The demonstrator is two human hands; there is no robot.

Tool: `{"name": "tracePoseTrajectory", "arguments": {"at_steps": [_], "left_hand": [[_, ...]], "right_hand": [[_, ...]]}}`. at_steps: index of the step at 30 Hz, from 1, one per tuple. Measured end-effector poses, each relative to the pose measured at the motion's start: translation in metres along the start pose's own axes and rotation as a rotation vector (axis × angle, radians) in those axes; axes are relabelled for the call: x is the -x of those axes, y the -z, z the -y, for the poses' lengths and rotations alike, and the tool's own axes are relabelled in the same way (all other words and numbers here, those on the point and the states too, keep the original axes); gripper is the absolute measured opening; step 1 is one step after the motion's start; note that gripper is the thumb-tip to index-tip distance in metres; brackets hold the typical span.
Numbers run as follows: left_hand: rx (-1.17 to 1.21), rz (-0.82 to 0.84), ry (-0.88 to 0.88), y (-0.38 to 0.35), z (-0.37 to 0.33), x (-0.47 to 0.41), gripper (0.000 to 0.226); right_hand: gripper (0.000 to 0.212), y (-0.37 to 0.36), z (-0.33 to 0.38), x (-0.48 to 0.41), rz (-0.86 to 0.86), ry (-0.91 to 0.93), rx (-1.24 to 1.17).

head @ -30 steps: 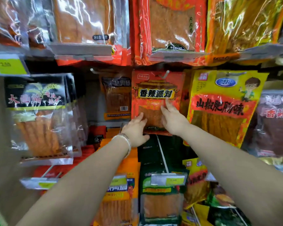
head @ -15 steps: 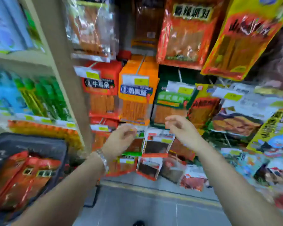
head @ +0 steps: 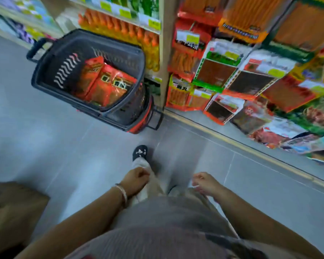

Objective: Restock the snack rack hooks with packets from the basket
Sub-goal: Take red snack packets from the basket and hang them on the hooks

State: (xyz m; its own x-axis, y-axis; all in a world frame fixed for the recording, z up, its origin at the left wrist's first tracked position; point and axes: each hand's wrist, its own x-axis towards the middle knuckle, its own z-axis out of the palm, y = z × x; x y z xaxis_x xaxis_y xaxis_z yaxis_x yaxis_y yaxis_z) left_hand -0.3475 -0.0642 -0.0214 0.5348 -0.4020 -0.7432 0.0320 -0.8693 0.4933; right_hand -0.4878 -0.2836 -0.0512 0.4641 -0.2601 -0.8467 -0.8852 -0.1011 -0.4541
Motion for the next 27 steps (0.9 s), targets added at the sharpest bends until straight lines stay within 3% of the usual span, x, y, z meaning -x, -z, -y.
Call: {"name": "tracePoseTrajectory", "arguments": {"at_steps": [3, 7, 13, 19, 23, 27], "left_hand": [[0.019, -0.017, 0.049, 0.025, 0.027, -0.005, 0.023], [0.166, -0.009, 0.163, 0.070, 0.055, -0.021, 0.009], [0.442, -0.067, 0.248, 0.182, 0.077, -0.063, 0.017], [0.415, -0.126, 0.149, 0.306, 0.091, -0.118, 0.022], [0.448, -0.167, 0.108, 0.364, 0.090, -0.159, 0.023], [0.526, -0.184, 0.098, 0.390, 0.083, -0.205, 0.019]], "right_hand": [[0.041, -0.022, 0.017, -0.015, 0.082, 0.036, 0.226], [0.028, -0.041, 0.077, -0.047, 0.118, 0.073, 0.352], [0.015, -0.075, 0.230, -0.100, 0.066, 0.150, 0.067], [0.010, -0.112, 0.384, -0.149, 0.077, 0.287, -0.101], [0.020, -0.121, 0.436, -0.198, 0.017, 0.228, -0.175], [0.040, -0.124, 0.445, -0.256, -0.087, 0.039, -0.270]]}}
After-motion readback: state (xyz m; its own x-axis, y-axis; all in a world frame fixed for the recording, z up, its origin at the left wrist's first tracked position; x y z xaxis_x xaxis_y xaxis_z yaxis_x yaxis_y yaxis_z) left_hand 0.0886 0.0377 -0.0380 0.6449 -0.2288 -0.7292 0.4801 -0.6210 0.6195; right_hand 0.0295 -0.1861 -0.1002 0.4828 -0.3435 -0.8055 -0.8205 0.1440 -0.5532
